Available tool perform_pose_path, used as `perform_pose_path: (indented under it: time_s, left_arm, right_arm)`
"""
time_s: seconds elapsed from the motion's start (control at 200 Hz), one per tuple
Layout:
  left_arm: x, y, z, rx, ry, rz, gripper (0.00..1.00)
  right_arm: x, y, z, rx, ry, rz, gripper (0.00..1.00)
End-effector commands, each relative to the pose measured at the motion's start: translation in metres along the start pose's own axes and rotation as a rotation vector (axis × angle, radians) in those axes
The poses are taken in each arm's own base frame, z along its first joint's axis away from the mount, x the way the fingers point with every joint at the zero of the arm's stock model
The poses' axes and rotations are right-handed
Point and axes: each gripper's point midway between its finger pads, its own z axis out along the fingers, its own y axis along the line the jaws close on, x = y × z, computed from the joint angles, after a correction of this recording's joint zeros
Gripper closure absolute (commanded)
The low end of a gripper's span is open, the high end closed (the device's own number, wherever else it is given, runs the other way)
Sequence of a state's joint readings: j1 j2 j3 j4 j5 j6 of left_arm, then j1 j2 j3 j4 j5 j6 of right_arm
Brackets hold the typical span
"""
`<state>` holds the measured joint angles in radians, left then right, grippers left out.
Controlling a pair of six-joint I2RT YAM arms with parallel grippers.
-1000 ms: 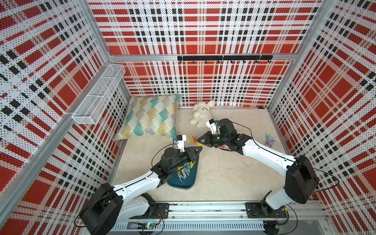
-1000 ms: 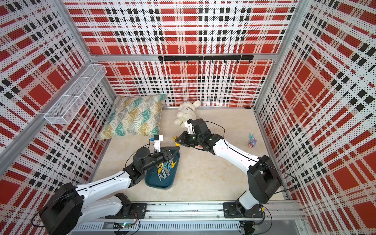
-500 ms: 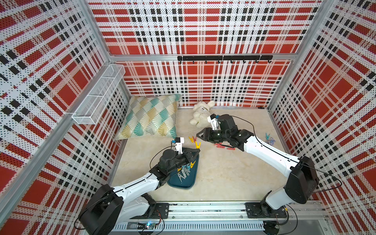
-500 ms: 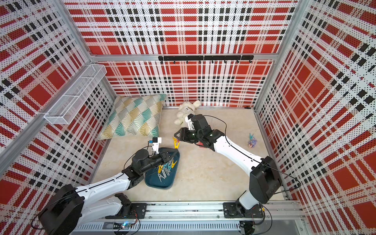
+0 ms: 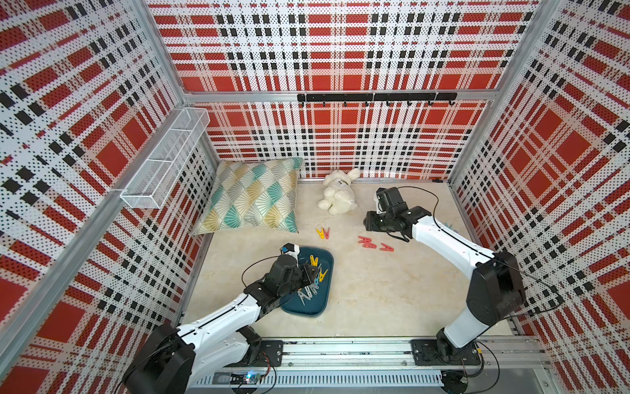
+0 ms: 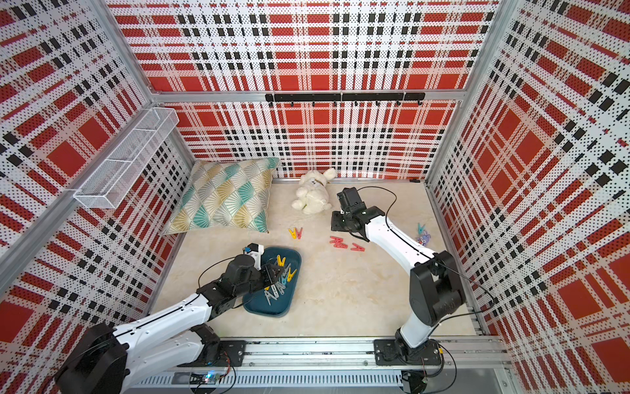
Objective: Put the clothespins into the storage box
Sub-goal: Place the clothespin in the storage box, then pick up the clothespin from the center of the board.
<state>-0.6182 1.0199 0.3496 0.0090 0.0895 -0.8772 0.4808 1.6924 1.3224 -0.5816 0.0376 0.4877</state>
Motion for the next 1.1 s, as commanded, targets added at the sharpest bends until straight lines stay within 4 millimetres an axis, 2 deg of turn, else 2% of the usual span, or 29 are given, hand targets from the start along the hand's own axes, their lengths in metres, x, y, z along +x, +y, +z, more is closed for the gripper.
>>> perform_pose_path:
  time_s: [0.0,0.2,0.451,0.601,0.661,0.882,1.097]
  left_arm:
    - [-0.001,0.021,-0.006,-0.127,-0.013,0.051,0.88]
    - [0.013,0.04,-0.008,-0.267,0.012,0.106,0.87]
    - [0.017,0.05,-0.012,-0.327,0.004,0.12,0.83]
    - [0.014,0.046,-0.013,-0.323,-0.004,0.12,0.62]
    - [0.012,0.044,-0.013,-0.317,-0.01,0.119,0.57]
    - [0.004,0.031,-0.016,-0.283,-0.034,0.118,0.56]
    - [-0.003,0.021,-0.021,-0.247,-0.062,0.106,0.56]
  right_arm:
    - [0.019,-0.043,0.025,0.213,0.09,-0.139,0.53]
    - [0.034,-0.064,0.06,0.297,0.171,-0.216,0.53]
    - [0.033,-0.079,0.07,0.352,0.192,-0.227,0.53]
    - [0.041,-0.083,0.073,0.343,0.214,-0.22,0.55]
    - [0.045,-0.084,0.073,0.34,0.219,-0.218,0.56]
    - [0.056,-0.082,0.073,0.307,0.236,-0.216,0.6]
    - [0.062,-0.088,0.076,0.317,0.252,-0.211,0.65]
